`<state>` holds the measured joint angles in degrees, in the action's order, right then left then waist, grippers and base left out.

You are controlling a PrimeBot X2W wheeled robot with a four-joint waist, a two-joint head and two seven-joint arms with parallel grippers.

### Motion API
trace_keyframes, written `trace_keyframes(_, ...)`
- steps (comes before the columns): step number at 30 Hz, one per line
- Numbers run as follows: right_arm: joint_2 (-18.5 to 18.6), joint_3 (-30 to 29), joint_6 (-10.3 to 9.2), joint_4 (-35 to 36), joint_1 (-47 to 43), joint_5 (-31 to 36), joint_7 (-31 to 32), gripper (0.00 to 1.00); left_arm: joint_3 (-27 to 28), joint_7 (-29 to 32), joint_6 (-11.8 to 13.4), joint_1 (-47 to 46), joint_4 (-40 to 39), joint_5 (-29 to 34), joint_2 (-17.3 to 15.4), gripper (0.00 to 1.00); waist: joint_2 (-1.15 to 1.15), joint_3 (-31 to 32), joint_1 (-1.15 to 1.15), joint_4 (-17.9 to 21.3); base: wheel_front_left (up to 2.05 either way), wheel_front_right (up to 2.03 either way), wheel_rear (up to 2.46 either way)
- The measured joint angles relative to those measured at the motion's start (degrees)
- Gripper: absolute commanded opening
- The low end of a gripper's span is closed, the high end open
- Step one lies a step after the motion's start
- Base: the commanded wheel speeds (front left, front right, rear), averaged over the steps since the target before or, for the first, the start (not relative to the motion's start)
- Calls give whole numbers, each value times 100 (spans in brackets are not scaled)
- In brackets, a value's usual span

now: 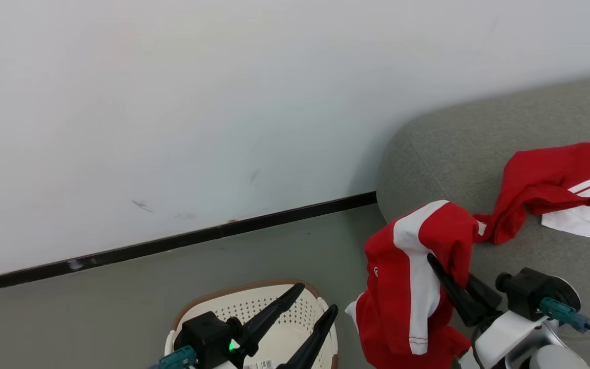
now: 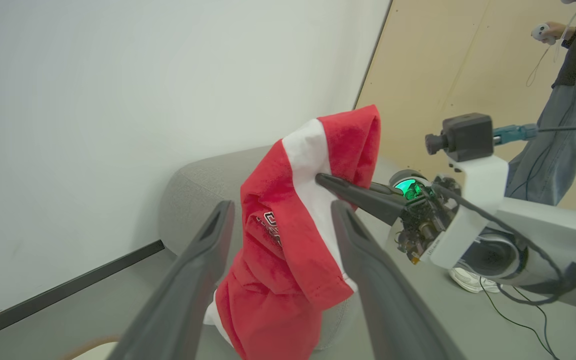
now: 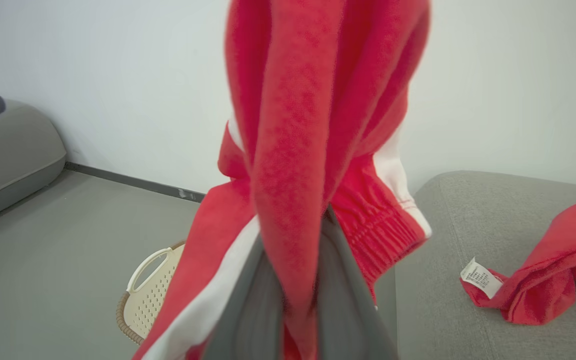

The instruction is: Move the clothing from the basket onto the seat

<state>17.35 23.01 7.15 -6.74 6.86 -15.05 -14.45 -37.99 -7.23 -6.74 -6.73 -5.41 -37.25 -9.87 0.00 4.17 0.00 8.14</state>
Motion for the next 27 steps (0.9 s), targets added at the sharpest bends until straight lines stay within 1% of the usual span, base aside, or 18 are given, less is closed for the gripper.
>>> trace_keyframes(2, 52, -110, 0, 41, -60, 2, 0, 0, -4, -51, 0, 0, 23, 4, 8, 100, 0, 10, 0, 157, 0, 0, 0)
trace_keyframes(3, 52, -110, 0, 41, -60, 2, 0, 0, -4, -51, 0, 0, 23, 4, 8, 100, 0, 10, 0, 157, 0, 0, 0)
trace_keyframes(16, 236, -467, 0, 78, -114, 21, 0, 0, -19, -230, -4, 6, 45, 68, 20, 100, 0, 61, 0, 784, 0, 0, 0)
trace_keyframes(22, 299, -572, 0, 79, -113, -85, 1, 0, -32, -289, 3, 15, 42, 119, 49, 100, 0, 57, 0, 1029, 0, 0, 0)
trace_keyframes(25, 323, -600, 0, 74, -104, -248, 14, 0, -13, -294, 10, 22, 41, 135, 46, 100, 0, 47, 0, 1136, 0, 0, 0)
trace_keyframes(27, 372, -600, 0, 69, -91, -309, 35, 0, -4, -297, 55, 43, 37, 153, 42, 100, 0, 37, 0, 1199, 0, 0, 0)
